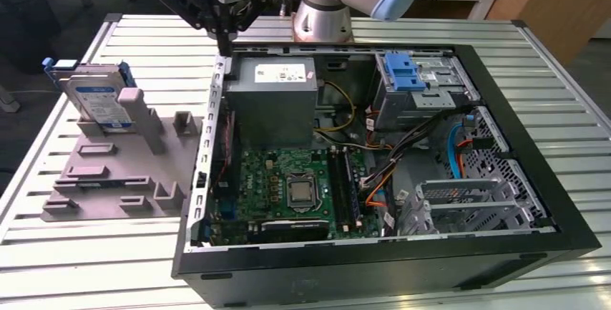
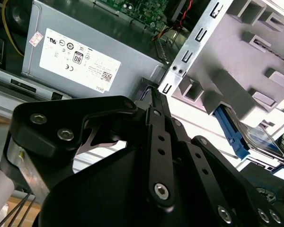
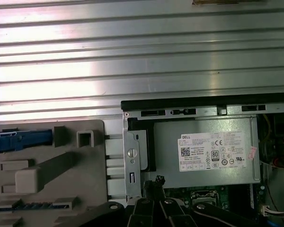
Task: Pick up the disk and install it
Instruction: 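Reach for the disk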
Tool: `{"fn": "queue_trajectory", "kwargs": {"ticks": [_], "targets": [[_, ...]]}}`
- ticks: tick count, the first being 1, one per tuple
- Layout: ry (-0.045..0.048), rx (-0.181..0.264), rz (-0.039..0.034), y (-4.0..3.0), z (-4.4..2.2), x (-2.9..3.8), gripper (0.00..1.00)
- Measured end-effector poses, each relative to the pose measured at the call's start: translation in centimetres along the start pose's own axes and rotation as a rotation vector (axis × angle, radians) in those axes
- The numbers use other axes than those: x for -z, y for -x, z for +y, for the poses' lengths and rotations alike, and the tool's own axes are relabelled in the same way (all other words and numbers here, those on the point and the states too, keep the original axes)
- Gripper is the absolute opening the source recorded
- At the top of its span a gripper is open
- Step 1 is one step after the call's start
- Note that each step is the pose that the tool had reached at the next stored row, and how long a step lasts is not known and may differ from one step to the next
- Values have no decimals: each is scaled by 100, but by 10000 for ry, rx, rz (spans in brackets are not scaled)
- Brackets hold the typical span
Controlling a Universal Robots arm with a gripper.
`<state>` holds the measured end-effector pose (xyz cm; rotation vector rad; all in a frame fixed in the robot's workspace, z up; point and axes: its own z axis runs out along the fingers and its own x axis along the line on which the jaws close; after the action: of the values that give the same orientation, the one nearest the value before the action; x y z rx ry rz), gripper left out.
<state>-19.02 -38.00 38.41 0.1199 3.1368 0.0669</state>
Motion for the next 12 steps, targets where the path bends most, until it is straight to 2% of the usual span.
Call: {"fn": "queue_trajectory", "kwargs": {"ticks": [12], "targets": [[-2,1,7,-70,-5,-3,11]]}}
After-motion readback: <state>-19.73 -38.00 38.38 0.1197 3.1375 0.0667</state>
